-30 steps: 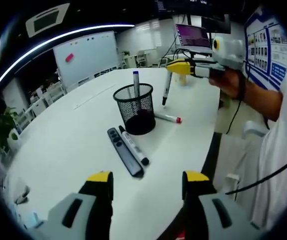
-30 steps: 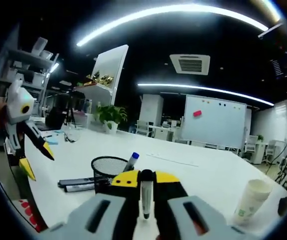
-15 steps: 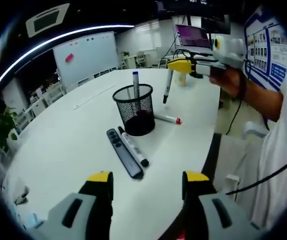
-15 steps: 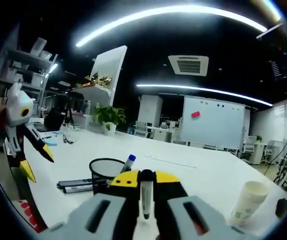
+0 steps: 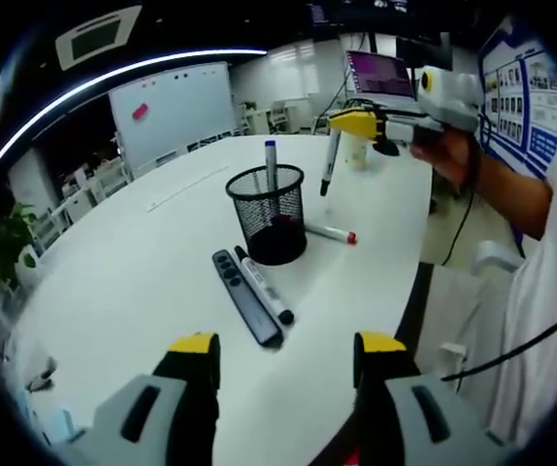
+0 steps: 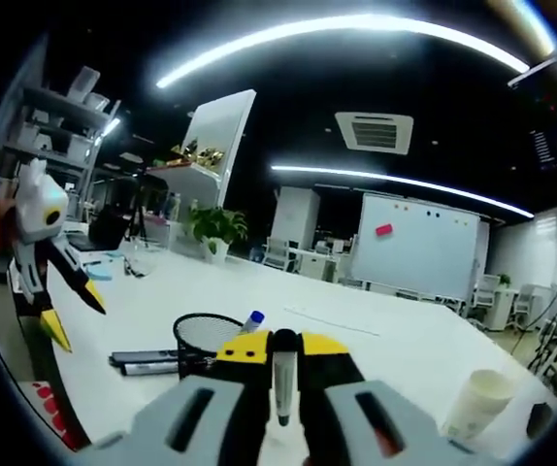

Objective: Place the scattered laser pointers and whiteboard markers into the pen holder and stack the scattered paper cups together

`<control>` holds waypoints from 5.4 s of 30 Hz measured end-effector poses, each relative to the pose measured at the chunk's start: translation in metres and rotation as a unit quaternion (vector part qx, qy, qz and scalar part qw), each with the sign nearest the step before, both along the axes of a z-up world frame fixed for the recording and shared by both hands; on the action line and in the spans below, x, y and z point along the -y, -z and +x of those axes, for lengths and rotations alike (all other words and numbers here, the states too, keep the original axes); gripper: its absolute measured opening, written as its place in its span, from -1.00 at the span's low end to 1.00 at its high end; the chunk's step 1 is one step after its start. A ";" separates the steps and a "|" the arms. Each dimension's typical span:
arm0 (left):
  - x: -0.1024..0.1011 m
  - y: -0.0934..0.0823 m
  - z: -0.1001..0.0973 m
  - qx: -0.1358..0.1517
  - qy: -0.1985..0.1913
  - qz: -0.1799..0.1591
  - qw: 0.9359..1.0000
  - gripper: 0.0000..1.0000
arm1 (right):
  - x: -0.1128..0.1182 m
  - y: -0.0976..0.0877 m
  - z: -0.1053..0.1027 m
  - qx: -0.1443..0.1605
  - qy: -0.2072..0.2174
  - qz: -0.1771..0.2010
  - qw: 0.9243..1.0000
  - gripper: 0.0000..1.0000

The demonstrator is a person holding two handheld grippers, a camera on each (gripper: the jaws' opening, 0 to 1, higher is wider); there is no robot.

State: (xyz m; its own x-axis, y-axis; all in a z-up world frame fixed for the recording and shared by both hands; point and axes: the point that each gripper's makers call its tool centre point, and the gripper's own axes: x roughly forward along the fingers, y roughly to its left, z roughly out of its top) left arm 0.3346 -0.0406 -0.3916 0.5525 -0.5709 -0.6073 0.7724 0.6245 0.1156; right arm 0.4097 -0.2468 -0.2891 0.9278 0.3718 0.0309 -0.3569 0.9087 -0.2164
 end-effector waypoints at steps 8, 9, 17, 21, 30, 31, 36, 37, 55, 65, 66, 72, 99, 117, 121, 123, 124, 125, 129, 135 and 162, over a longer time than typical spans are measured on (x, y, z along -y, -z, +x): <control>0.002 -0.003 0.003 0.007 0.003 -0.005 1.000 0.11 | -0.001 -0.005 -0.001 0.009 -0.001 -0.020 1.000 -0.79; 0.002 -0.003 0.003 0.008 0.004 -0.005 1.000 0.11 | -0.001 -0.006 -0.002 0.009 -0.001 -0.020 1.000 -0.79; 0.003 -0.002 0.001 0.007 0.009 0.000 1.000 0.11 | -0.001 -0.013 -0.004 0.014 -0.002 -0.017 1.000 -0.79; 0.003 -0.003 0.001 0.008 0.009 0.000 1.000 0.11 | 0.000 -0.017 -0.004 0.014 -0.004 -0.006 1.000 -0.79; 0.004 -0.005 0.002 0.010 0.011 -0.003 1.000 0.11 | -0.007 -0.030 -0.006 0.025 -0.019 -0.009 0.999 -0.79; 0.004 -0.005 0.002 0.010 0.011 -0.003 1.000 0.11 | -0.007 -0.032 -0.007 0.028 -0.020 -0.011 0.999 -0.79; 0.004 -0.003 0.001 0.008 0.011 -0.002 1.000 0.11 | -0.009 -0.038 -0.008 0.032 -0.024 -0.010 0.999 -0.79; 0.003 -0.003 0.001 0.008 0.011 -0.002 1.000 0.11 | -0.009 -0.039 -0.008 0.032 -0.024 -0.011 0.999 -0.79; 0.003 -0.003 0.001 0.009 0.009 -0.001 1.000 0.11 | -0.011 -0.047 -0.006 0.035 -0.037 -0.003 0.999 -0.79; 0.003 -0.003 0.000 0.008 0.009 -0.001 1.000 0.11 | -0.012 -0.050 -0.007 0.030 -0.045 0.017 0.998 -0.79; 0.003 -0.003 0.000 0.008 0.009 -0.001 1.000 0.11 | -0.012 -0.050 -0.007 0.030 -0.046 0.017 0.998 -0.79; 0.003 -0.003 0.000 0.008 0.009 0.000 1.000 0.11 | -0.012 -0.055 -0.008 0.033 -0.050 0.017 0.998 -0.79; 0.005 -0.005 -0.002 0.011 0.011 0.001 1.000 0.11 | -0.024 -0.078 -0.010 0.055 -0.068 0.018 0.996 -0.79; 0.003 -0.004 -0.002 0.011 0.009 -0.001 1.000 0.11 | -0.037 -0.090 -0.013 0.059 -0.084 0.037 0.994 -0.79; 0.002 -0.003 -0.002 0.010 0.010 0.001 1.000 0.11 | -0.038 -0.092 -0.013 0.062 -0.087 0.039 0.994 -0.79; 0.002 -0.003 -0.002 0.010 0.009 0.001 1.000 0.11 | -0.039 -0.092 -0.012 0.061 -0.090 0.041 0.993 -0.79; 0.002 -0.003 -0.002 0.010 0.009 0.001 1.000 0.11 | -0.040 -0.092 -0.013 0.059 -0.094 0.047 0.993 -0.79; 0.001 -0.003 -0.002 0.010 0.009 0.001 1.000 0.11 | -0.041 -0.093 -0.013 0.061 -0.097 0.051 0.992 -0.79; 0.001 -0.003 -0.002 0.010 0.008 0.001 1.000 0.11 | -0.045 -0.098 -0.016 0.073 -0.105 0.052 0.990 -0.79; 0.000 -0.003 -0.002 0.010 0.007 0.000 1.000 0.11 | -0.048 -0.099 -0.014 0.076 -0.112 0.053 0.989 -0.79; -0.011 -0.002 -0.002 0.009 -0.004 0.000 1.000 0.11 | -0.066 -0.099 -0.013 0.084 -0.143 0.054 0.985 -0.80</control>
State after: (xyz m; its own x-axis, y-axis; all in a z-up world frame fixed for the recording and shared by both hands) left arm 0.3329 -0.0301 -0.3901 0.5679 -0.5654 -0.5982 0.7647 0.6312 0.1294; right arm 0.3965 -0.1807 -0.1899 0.7634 0.6037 0.2296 -0.5695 0.7969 -0.2017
